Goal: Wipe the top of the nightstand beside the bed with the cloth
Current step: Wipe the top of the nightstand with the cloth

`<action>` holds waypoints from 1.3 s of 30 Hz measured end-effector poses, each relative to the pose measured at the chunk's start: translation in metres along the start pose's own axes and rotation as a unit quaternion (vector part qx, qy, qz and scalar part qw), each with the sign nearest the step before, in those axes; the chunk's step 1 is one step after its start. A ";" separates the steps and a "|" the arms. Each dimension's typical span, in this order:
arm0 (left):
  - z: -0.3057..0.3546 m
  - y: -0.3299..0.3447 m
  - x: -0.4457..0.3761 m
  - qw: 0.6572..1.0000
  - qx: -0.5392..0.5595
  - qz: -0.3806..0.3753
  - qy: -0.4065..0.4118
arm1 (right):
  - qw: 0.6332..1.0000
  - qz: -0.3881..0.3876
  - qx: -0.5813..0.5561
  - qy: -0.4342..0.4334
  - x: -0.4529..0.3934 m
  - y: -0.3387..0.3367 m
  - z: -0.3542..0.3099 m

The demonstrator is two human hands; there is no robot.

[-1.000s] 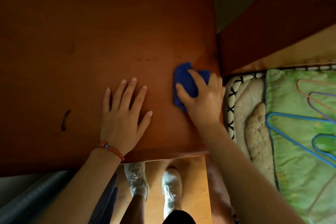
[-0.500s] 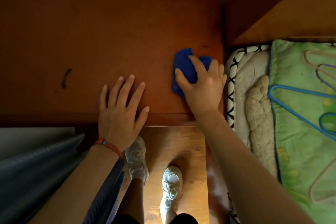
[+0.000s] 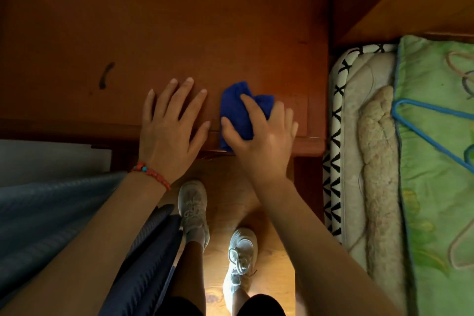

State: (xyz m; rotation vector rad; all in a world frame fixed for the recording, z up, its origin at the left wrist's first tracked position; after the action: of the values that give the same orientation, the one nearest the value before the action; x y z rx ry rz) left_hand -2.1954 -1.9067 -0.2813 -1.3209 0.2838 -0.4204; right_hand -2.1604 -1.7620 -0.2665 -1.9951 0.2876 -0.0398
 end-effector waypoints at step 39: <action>-0.031 -0.028 -0.088 0.998 0.046 -0.031 -0.003 | 0.996 -0.020 0.025 0.085 -0.097 0.010 0.000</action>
State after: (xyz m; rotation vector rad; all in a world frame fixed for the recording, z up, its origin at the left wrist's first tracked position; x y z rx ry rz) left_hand -2.2913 -1.8996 -0.2642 -1.2428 0.2163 -0.4764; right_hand -2.2565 -1.7443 -0.2659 -1.9518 0.3512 -0.2405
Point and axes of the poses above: each hand's wrist, its own x-axis away from the middle knuckle, its own y-axis out of the palm, z = x × y, the point moved 4 cm from there along -x, towards the middle knuckle, and after that the axes turned 9 degrees about -z, right-handed, at the moved point
